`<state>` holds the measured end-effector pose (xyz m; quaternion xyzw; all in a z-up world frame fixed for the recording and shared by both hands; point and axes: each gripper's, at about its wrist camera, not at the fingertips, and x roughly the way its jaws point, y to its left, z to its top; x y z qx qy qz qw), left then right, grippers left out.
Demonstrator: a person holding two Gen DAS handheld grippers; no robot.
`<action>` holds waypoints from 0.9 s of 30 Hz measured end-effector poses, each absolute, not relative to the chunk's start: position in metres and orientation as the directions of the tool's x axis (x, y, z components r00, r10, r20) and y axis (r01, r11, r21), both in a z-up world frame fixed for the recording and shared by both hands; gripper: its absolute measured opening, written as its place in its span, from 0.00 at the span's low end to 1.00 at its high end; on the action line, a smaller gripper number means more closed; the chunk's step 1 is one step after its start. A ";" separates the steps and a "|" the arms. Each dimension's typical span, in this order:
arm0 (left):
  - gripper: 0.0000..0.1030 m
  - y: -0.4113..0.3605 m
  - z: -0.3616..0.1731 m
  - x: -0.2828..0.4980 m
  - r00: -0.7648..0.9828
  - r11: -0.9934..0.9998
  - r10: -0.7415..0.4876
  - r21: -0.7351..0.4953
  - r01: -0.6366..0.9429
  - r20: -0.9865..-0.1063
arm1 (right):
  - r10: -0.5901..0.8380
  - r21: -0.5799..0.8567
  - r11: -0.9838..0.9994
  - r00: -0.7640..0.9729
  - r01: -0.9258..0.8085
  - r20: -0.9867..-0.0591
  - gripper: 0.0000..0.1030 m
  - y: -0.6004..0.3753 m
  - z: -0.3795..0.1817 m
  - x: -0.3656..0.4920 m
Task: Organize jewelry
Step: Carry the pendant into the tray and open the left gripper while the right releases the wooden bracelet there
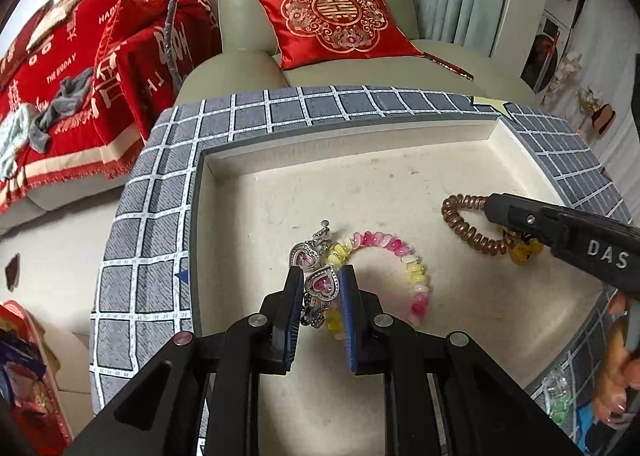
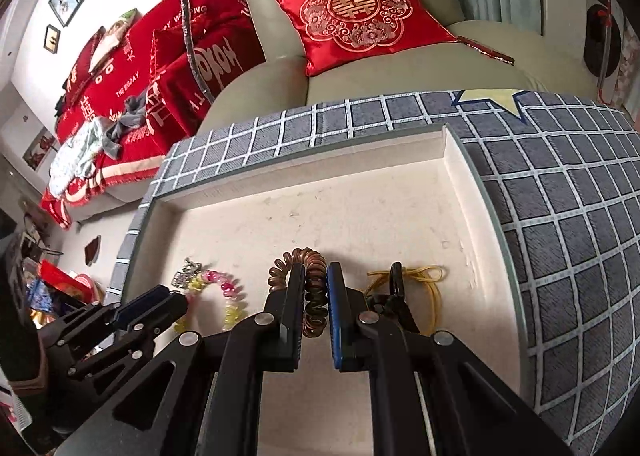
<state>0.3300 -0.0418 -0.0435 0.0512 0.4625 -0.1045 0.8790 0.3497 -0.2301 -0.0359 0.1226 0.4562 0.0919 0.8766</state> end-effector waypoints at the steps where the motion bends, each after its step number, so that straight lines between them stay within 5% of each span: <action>1: 0.31 -0.044 -0.043 0.329 0.554 0.972 -0.129 0.007 0.237 -0.823 | 0.272 0.297 0.954 0.564 -0.049 -0.780 0.12 -0.230 -0.038 0.350; 12: 0.32 -0.055 -0.045 0.324 0.564 0.962 -0.095 0.071 0.265 -0.820 | 0.256 0.266 0.962 0.546 -0.062 -0.798 0.15 -0.225 -0.047 0.353; 13: 0.32 -0.055 -0.045 0.324 0.567 0.962 -0.093 0.074 0.264 -0.819 | 0.254 0.265 0.962 0.541 -0.058 -0.802 0.18 -0.226 -0.048 0.354; 15: 0.32 -0.056 -0.045 0.323 0.571 0.961 -0.088 0.081 0.263 -0.816 | 0.253 0.266 0.962 0.542 -0.055 -0.802 0.47 -0.227 -0.049 0.354; 17: 0.32 -0.056 -0.045 0.323 0.572 0.962 -0.085 0.082 0.261 -0.816 | 0.258 0.275 0.960 0.553 -0.054 -0.792 0.54 -0.229 -0.047 0.353; 27: 0.32 -0.056 -0.042 0.320 0.581 0.964 -0.102 0.064 0.259 -0.808 | 0.308 0.373 0.927 0.618 -0.025 -0.723 0.54 -0.248 -0.015 0.329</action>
